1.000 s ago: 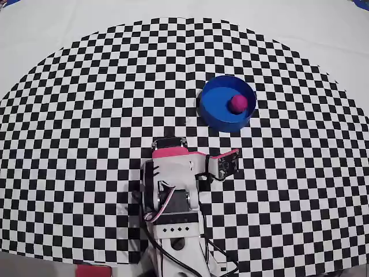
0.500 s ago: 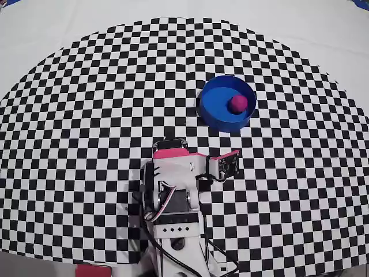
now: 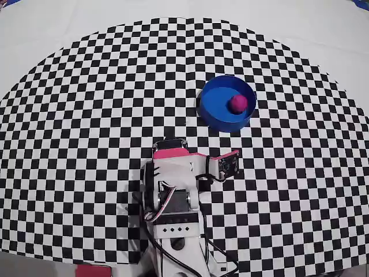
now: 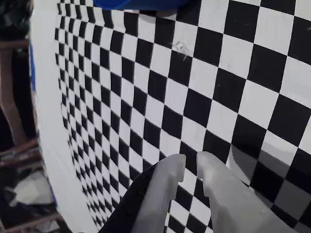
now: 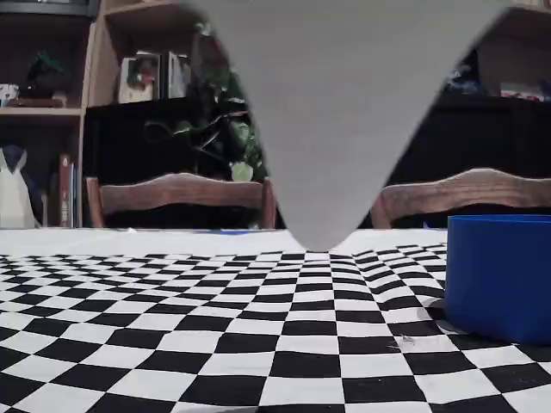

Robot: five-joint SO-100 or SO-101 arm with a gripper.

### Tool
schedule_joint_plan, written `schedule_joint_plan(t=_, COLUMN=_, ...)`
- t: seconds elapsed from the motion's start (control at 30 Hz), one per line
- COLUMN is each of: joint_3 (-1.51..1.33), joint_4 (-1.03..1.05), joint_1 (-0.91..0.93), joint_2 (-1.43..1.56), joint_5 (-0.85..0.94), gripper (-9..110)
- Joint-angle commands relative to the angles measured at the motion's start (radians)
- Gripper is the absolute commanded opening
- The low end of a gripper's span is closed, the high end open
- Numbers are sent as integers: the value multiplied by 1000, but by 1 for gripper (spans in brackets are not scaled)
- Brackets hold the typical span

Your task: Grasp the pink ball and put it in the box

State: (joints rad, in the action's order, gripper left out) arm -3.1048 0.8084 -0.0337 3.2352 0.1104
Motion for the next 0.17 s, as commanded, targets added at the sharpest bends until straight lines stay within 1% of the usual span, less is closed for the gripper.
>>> schedule_joint_plan(t=0.0, joint_3=-6, joint_4=3, joint_1=0, joint_2=15, joint_5=8, gripper=0)
schedule_joint_plan(t=0.13, joint_3=-6, joint_4=3, joint_1=0, joint_2=15, joint_5=8, gripper=0)
